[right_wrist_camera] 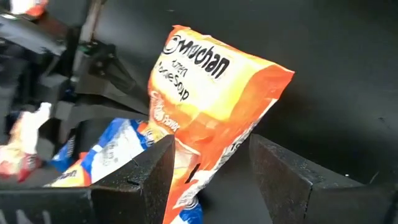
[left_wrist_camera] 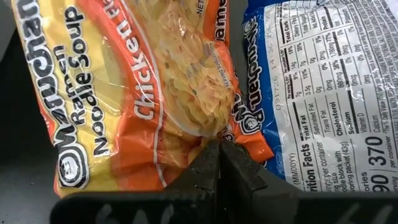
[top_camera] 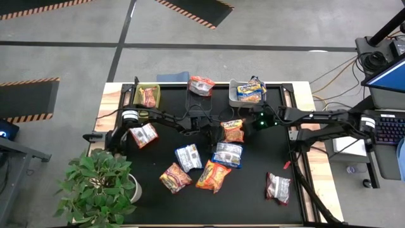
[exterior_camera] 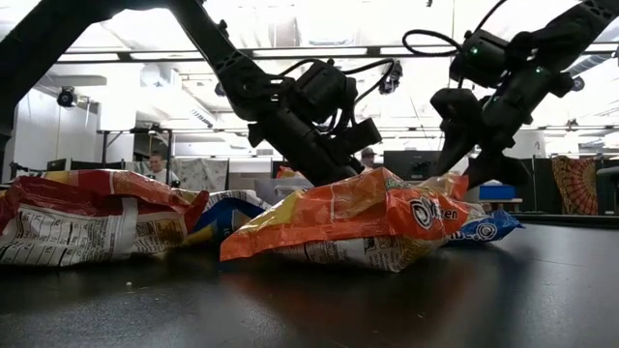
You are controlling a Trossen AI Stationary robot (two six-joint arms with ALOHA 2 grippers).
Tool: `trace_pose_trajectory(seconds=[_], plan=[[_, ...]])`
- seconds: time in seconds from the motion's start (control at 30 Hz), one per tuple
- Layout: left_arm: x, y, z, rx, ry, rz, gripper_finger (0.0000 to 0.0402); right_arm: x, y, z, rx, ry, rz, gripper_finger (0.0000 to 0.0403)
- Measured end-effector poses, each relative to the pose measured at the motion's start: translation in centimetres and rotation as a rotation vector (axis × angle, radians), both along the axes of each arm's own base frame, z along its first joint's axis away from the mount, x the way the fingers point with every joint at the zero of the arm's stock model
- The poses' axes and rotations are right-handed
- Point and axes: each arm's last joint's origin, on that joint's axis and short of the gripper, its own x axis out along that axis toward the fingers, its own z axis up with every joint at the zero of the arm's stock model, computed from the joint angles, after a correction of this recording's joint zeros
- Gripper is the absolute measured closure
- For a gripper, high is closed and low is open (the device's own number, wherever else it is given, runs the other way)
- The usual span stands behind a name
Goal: Sort Maruchan noodles
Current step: Put the orange noodle pack into the black bin
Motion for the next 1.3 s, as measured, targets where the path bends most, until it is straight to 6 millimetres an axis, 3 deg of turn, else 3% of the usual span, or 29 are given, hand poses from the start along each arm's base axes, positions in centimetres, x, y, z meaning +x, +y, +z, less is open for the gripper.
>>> trace_pose_trajectory(seconds=[0.47, 0.7, 0.83, 1.17, 1.3], plan=[[0.0, 0.0, 0.0, 0.0, -0.005, 0.0, 0.0402, 3.1, -0.3, -1.7, -0.057, -0.085, 0.022, 0.0208], [0.0, 0.0, 0.0, 0.0, -0.004, 0.0, 0.0402, 3.4, -0.4, -2.1, -0.057, -0.06, 0.05, 0.0224], [0.0, 0.0, 0.0, 0.0, -0.003, 0.0, 0.0402, 2.9, -0.4, -1.8, -0.024, -0.052, 0.065, 0.0195], [0.0, 0.0, 0.0, -0.003, -0.002, 0.002, 0.0402, 1.8, -1.4, 0.2, -0.048, -0.085, 0.039, 0.0069], [0.0, 0.0, 0.0, -0.003, -0.002, 0.002, 0.0402, 1.8, -1.3, -0.3, -0.042, -0.069, 0.04, 0.0043]])
